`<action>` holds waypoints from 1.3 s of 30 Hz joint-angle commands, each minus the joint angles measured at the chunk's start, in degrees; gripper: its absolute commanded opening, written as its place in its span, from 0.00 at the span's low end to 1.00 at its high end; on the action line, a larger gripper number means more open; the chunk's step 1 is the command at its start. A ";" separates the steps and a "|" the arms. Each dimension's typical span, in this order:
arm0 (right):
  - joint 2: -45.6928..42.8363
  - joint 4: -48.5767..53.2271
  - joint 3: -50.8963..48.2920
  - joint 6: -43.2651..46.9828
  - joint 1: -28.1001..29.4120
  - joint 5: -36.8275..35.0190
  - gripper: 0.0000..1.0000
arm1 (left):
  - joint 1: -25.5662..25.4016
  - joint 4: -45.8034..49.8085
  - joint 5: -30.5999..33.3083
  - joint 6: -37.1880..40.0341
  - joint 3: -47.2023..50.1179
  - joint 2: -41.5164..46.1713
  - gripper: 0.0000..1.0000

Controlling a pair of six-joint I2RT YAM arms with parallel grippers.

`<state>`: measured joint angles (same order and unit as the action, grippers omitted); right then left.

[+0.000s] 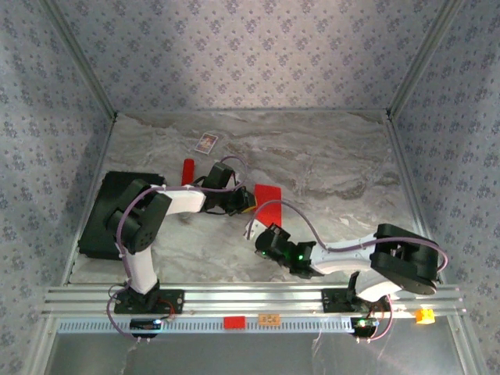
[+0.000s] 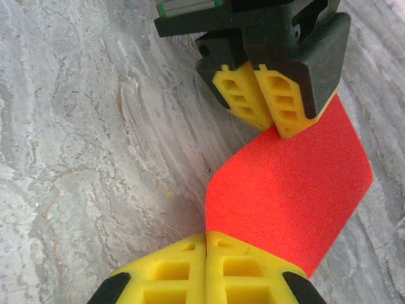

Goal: Fold a paper plane with a square sheet of paper (pick it up from the middle)
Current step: Third fold the triangle at the center of the table.

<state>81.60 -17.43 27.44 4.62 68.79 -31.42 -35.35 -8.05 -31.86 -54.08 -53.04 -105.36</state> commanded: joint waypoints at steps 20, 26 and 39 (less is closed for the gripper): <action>0.01 9.44 5.61 -25.09 -24.98 61.71 0.00 | 0.92 16.04 8.88 9.37 -5.26 10.06 0.38; 0.29 6.19 3.39 -25.46 -25.00 63.89 0.00 | 0.83 13.49 4.70 8.91 -6.66 7.26 0.22; -0.40 3.84 0.26 -25.81 -25.62 61.99 0.00 | -2.31 12.18 -1.43 9.72 -14.36 -5.07 0.09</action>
<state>81.80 -12.45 28.88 -20.21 43.64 30.70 -37.08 4.27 -30.92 -45.43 -65.12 -108.14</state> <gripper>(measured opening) 0.066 0.095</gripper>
